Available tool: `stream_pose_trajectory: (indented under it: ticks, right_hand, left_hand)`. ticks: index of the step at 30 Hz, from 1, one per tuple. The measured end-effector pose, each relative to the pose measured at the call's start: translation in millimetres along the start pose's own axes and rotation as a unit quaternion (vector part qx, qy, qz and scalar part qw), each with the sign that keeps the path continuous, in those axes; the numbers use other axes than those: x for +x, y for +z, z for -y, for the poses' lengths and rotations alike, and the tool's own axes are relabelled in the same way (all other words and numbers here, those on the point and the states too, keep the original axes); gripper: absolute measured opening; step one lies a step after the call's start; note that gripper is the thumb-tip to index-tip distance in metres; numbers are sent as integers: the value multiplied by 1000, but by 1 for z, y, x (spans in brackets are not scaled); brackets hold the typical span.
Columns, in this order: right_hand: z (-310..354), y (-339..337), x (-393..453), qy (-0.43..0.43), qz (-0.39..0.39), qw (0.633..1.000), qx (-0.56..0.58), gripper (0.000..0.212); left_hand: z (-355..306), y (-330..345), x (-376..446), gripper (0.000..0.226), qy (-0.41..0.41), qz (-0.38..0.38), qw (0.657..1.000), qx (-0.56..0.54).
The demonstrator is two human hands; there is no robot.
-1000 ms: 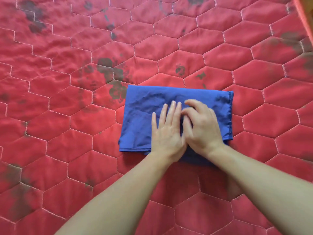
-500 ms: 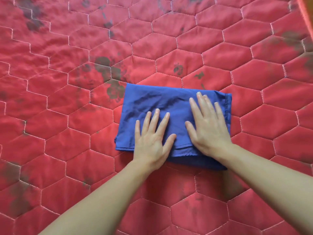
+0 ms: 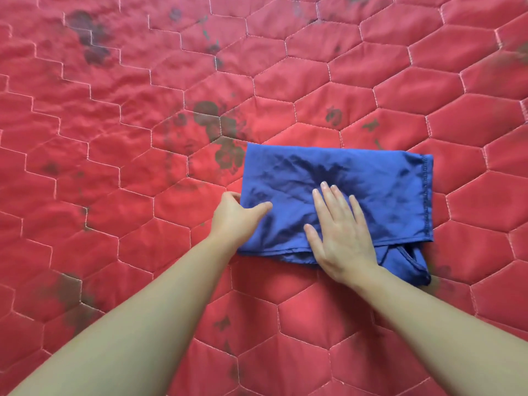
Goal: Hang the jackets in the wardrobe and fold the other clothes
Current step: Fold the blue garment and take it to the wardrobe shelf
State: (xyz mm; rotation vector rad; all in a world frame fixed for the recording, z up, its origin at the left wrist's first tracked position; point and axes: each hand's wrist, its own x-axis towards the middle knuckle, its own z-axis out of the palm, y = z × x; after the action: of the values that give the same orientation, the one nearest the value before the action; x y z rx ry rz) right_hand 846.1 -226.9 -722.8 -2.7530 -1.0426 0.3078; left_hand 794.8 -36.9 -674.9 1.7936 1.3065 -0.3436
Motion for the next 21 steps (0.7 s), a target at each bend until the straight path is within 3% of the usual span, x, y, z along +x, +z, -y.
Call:
stream_pose_trajectory:
  ticks: [3,6,8,10,13,15,18,21]
  right_hand:
    - [15,-21,9,48,-68,976,201,69]
    - [35,-45,35,123,-161,857,473,64]
    - [43,-43,56,206,-191,767,576,63]
    - [46,-29,64,261,-194,732,599,65]
    - [42,-16,61,250,-180,759,574,64]
    - [40,-18,57,246,-190,737,600,63]
    - [36,-27,40,268,-196,657,677,60]
    - [22,-37,22,285,-158,538,778,54]
  left_hand:
    - [-3,-3,1,21,-2,65,997,-39]
    - [-6,-8,-1,9,9,113,993,-39]
    - [-4,-13,-2,8,8,135,990,-36]
    - [-3,-17,-4,9,5,148,988,-42]
    - [-5,-20,-6,5,10,156,986,-65]
    - [-11,-18,-13,3,28,148,985,-86]
    - [-21,-10,-29,5,64,145,978,-136]
    - [-35,8,-50,7,118,194,961,-155]
